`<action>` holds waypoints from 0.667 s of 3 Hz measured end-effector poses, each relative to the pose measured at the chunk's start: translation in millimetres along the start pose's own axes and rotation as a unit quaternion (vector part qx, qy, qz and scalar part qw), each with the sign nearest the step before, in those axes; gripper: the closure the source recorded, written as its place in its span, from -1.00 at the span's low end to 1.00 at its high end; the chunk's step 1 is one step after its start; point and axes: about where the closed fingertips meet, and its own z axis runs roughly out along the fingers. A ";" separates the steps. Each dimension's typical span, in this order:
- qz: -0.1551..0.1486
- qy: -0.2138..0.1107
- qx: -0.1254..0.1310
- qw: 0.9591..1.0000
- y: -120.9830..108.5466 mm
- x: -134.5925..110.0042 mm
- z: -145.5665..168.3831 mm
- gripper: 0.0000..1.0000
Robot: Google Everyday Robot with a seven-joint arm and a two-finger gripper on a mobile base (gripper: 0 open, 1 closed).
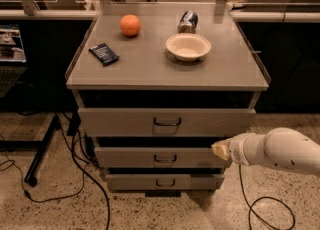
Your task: Close top drawer
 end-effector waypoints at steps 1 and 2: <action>0.012 -0.005 0.009 1.000 15.3 24.0 -27.9 0.63; 0.015 -0.005 0.012 1.000 14.4 27.9 -30.1 0.16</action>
Offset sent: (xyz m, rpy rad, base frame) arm -0.0354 -0.0055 0.0041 0.0068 -0.0004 -0.0246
